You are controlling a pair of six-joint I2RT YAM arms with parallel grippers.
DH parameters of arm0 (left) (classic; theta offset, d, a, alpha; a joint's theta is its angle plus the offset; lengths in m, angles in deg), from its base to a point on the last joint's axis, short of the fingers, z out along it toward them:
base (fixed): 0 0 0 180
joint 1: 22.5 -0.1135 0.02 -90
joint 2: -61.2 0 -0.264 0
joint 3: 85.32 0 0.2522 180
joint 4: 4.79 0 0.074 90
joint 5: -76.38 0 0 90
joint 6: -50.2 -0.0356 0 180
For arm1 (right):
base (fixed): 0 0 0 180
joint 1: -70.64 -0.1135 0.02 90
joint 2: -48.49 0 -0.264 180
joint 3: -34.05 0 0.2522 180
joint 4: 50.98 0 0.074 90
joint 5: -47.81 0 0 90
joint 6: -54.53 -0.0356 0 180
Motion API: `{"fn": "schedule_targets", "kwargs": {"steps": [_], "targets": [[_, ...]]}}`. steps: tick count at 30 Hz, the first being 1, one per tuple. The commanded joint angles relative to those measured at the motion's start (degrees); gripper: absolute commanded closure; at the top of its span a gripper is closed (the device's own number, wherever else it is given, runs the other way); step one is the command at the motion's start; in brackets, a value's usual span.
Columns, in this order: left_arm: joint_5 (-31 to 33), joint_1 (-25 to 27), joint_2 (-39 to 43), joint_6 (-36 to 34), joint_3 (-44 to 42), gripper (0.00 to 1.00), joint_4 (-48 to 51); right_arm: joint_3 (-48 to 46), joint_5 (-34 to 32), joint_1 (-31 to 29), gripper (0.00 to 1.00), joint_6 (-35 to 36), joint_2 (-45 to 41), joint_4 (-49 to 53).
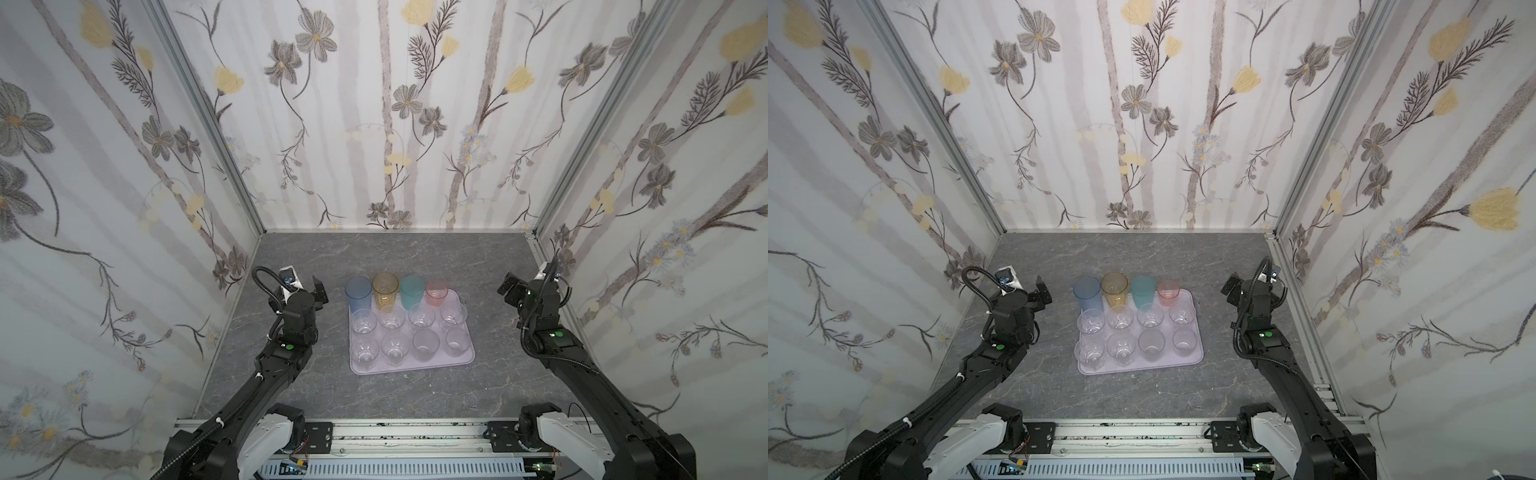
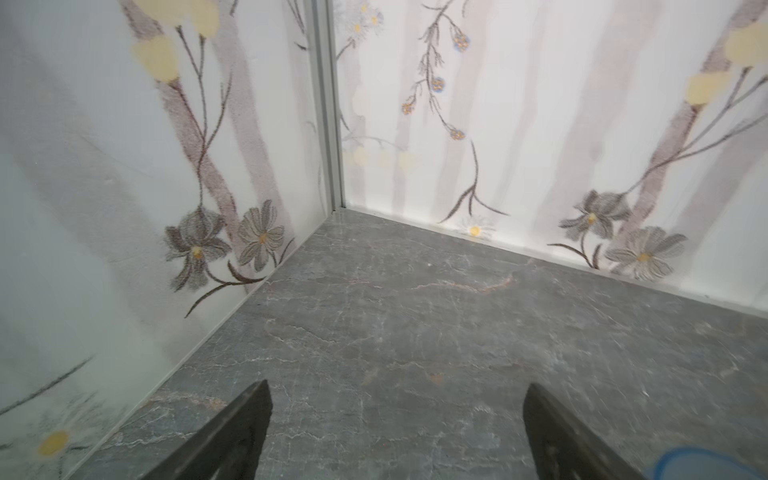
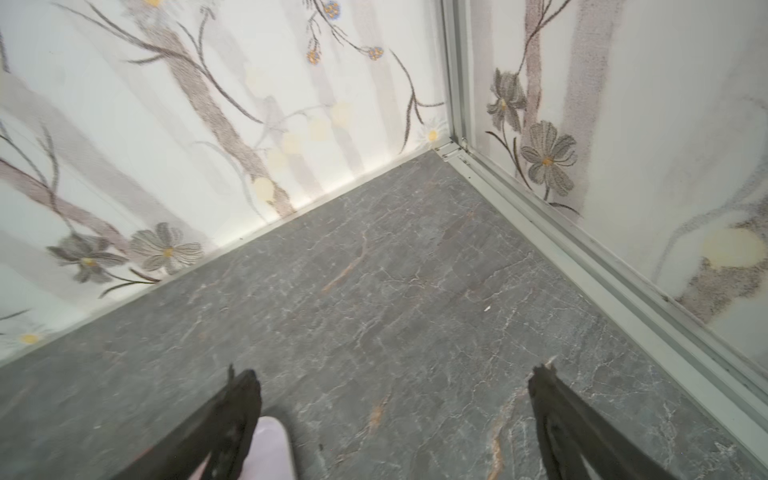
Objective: Place the glasses into the tray
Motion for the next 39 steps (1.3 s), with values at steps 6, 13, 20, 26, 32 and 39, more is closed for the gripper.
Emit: {"fn": "schedule_targets", "kwargs": {"steps": [6, 13, 20, 26, 32, 39], "targets": [[17.57, -6.06, -10.51, 2.23, -5.77, 0.00, -20.60, -6.04, -12.08, 4.89, 0.00, 9.40, 11.17, -32.48], [10.62, -8.04, -8.43, 0.12, -11.69, 0.00, -25.45, -4.37, -6.71, 4.95, 0.00, 15.43, 11.18, -23.93], [-0.58, -9.40, -15.92, 1.73, -14.32, 0.00, -37.12, -15.04, -4.78, 5.21, 0.00, 14.15, 12.60, -43.89], [-3.62, -9.58, -21.89, 0.96, -13.80, 0.00, -43.98, -16.59, -3.60, 5.70, 0.00, 14.19, 14.90, -49.02], [-5.30, -10.19, -27.15, 0.66, -15.97, 0.00, -52.63, -19.59, 6.50, 6.03, 0.00, 17.88, 15.83, -56.05], [-9.37, -10.39, -28.33, -0.88, -14.87, 0.00, -52.15, -22.75, 9.52, 6.93, 0.00, 18.09, 18.16, -63.06]]}}
